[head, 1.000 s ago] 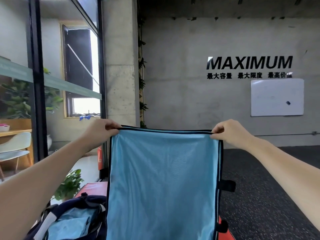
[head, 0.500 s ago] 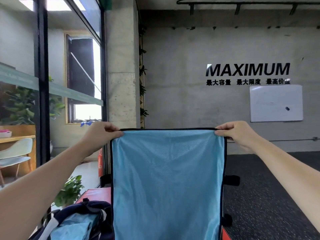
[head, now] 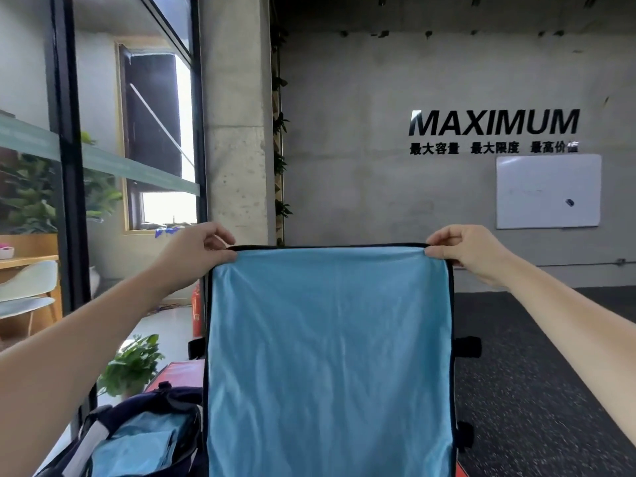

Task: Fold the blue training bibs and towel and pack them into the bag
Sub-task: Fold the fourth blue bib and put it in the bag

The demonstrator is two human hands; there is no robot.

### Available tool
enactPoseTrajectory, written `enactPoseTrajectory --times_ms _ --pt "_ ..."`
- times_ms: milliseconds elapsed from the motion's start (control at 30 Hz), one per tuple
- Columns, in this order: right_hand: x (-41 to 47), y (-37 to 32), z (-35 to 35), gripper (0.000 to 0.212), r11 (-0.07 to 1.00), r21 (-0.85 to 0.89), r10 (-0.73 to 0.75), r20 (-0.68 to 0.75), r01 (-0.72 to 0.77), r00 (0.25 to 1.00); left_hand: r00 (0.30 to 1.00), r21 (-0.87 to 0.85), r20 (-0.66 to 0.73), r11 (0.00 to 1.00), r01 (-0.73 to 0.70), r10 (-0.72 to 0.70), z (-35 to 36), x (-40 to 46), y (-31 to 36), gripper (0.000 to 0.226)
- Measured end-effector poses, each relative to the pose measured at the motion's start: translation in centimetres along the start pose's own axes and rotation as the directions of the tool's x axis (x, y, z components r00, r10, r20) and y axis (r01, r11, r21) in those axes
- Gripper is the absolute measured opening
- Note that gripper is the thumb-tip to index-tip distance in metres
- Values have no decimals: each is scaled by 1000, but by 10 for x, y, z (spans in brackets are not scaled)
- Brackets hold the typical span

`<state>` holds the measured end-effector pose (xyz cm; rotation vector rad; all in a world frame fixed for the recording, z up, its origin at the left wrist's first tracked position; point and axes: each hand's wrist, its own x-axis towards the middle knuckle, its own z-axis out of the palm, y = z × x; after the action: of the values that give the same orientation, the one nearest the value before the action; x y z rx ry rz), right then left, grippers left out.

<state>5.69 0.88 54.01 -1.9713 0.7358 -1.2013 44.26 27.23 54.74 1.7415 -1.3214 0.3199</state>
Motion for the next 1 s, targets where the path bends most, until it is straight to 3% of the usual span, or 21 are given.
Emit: enactPoseTrajectory --times_ms 133,300,433,533,633,833,1000 --pt "8 45 29 16 961 -275 11 93 16 996 987 148 152 989 21 -44 44 3 -40 17" --pt "12 114 74 15 805 -591 134 258 46 957 918 281 325 950 135 -226 113 -6 -94 5" --pt "11 180 108 10 812 -563 366 282 -155 887 802 184 459 924 336 -383 168 -19 -128 5" --pt "10 227 129 17 824 -467 479 273 -321 834 758 176 495 904 391 -424 201 -27 -150 7" --pt "15 263 146 15 825 -408 518 268 -391 813 728 144 512 881 450 -455 227 -28 -170 10" --pt "45 305 164 5 844 -335 502 211 -420 839 776 171 459 901 399 -432 268 3 -206 2" --pt "94 292 171 10 837 -434 404 78 -334 912 848 229 384 927 296 -366 286 58 -210 5"
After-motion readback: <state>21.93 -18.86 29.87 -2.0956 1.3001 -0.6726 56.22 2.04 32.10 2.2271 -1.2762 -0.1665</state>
